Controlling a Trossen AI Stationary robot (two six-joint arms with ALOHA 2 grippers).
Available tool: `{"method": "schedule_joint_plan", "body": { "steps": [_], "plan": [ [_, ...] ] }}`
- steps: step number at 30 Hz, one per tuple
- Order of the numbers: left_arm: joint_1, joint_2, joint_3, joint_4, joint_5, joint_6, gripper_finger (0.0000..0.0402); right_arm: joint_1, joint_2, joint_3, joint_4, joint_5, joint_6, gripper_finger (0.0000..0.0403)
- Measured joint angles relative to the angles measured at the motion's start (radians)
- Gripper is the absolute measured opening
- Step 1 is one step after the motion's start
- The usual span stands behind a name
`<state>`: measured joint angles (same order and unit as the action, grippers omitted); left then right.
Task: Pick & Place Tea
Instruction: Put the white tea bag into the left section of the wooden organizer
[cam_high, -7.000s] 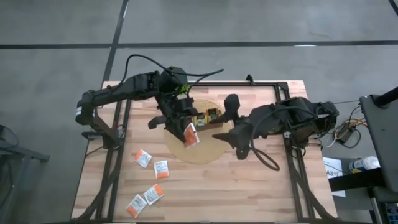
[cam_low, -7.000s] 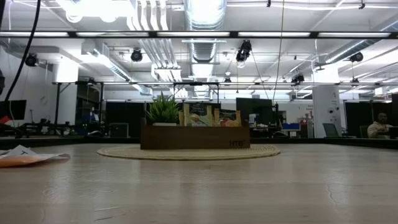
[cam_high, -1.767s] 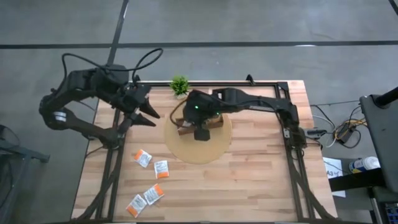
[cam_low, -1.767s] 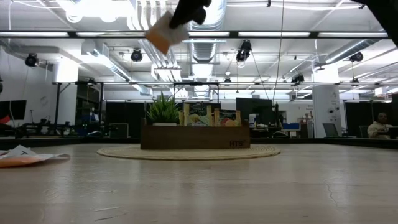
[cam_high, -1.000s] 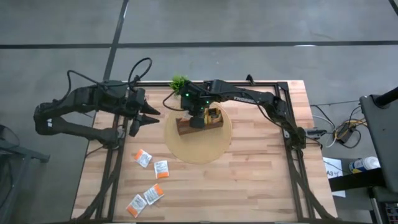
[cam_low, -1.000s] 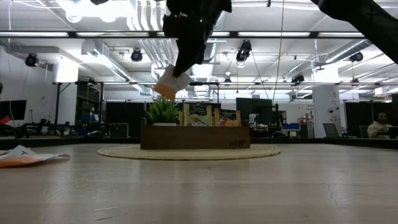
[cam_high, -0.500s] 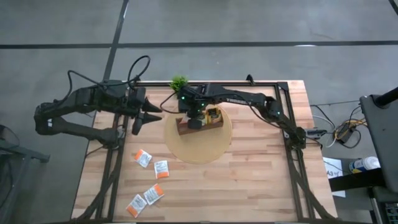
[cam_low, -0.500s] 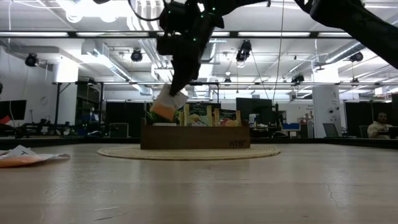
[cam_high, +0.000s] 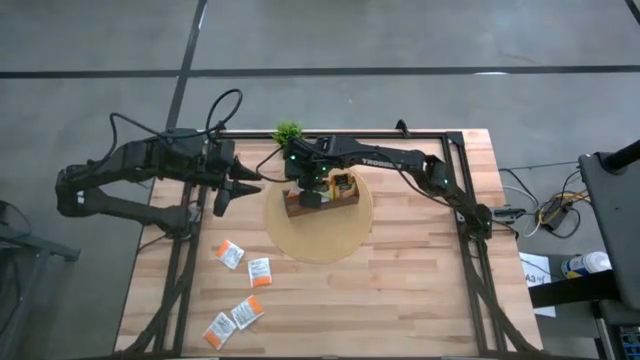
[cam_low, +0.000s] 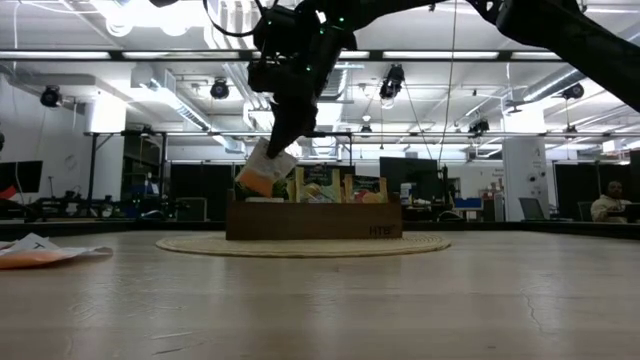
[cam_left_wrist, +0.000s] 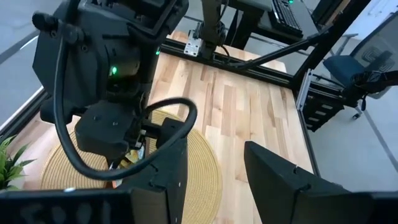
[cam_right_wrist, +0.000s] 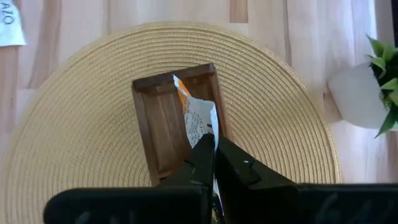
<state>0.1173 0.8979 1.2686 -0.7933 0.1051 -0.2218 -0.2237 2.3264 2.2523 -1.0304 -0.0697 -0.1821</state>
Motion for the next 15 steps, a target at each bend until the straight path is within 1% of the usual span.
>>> {"method": "schedule_joint_plan", "body": {
  "steps": [2, 15],
  "plan": [
    [0.0, 0.001, 0.0, 0.0, 0.0, -0.001, 0.0151, 0.0, 0.007, -0.001, -0.004, 0.018, 0.004, 0.0008],
    [0.0, 0.003, -0.036, 0.0, 0.001, -0.037, 0.0151, -0.002, 0.059, -0.002, -0.012, 0.02, 0.049, 0.0008]
  ]
}}
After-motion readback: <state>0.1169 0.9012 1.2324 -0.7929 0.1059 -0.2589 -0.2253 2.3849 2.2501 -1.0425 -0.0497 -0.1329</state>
